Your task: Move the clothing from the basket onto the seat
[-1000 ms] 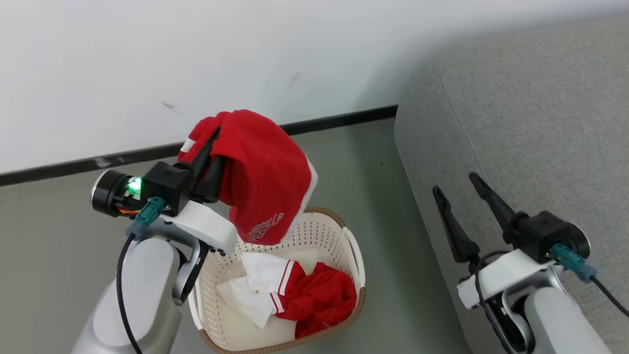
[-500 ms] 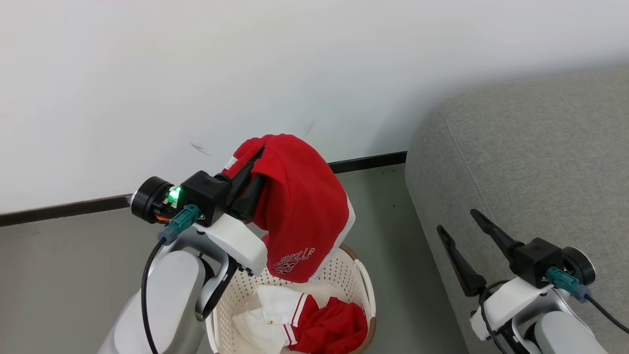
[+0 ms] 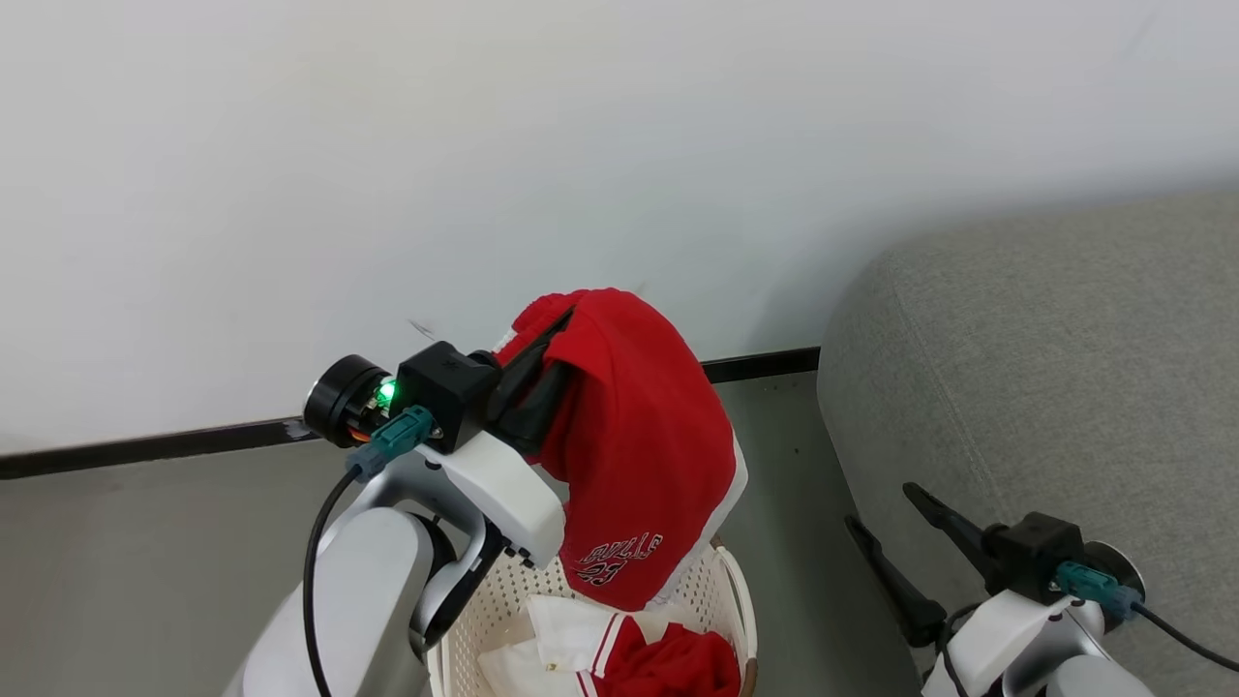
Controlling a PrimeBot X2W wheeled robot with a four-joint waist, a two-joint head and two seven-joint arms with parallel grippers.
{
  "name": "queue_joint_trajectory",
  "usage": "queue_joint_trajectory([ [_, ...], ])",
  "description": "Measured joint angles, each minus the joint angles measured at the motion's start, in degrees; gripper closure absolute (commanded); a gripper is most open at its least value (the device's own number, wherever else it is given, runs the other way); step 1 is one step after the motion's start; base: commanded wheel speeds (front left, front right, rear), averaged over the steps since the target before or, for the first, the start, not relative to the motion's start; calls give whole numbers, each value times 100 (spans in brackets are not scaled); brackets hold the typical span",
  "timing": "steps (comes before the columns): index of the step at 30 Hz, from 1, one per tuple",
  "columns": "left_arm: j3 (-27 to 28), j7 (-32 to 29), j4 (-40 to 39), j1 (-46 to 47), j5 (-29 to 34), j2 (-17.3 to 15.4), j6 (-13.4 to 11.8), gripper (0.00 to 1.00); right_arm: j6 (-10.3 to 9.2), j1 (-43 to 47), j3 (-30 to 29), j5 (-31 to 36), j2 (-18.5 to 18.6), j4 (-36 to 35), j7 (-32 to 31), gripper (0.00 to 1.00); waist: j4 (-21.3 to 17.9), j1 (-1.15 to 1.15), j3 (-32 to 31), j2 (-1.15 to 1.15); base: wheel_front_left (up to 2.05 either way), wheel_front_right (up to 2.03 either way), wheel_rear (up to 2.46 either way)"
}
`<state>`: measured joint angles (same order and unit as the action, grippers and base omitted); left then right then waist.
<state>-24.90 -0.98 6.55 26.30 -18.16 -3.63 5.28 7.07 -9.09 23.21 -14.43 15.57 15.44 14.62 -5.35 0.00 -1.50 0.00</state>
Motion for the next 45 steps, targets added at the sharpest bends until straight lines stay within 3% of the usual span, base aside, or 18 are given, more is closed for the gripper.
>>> queue_joint_trajectory([
  [10, -275, -292, -446, 1, -247, 51, 51, 100, 1, -259, 1291, -925, 313, 164, -1, 0, 86, 0, -59, 0, 0, 0, 0],
  [32, -727, -661, -1156, 39, -307, 102, 65, 100, 1, -1282, 2725, -2387, 1015, 274, 0, 0, 254, 0, 22, 0, 0, 0, 0],
  [45, -817, -812, -1301, 42, -355, 104, -9, 100, 1, -1945, 3786, -2694, 1133, 182, -1, 0, 271, 0, 96, 0, 0, 0, 0],
])
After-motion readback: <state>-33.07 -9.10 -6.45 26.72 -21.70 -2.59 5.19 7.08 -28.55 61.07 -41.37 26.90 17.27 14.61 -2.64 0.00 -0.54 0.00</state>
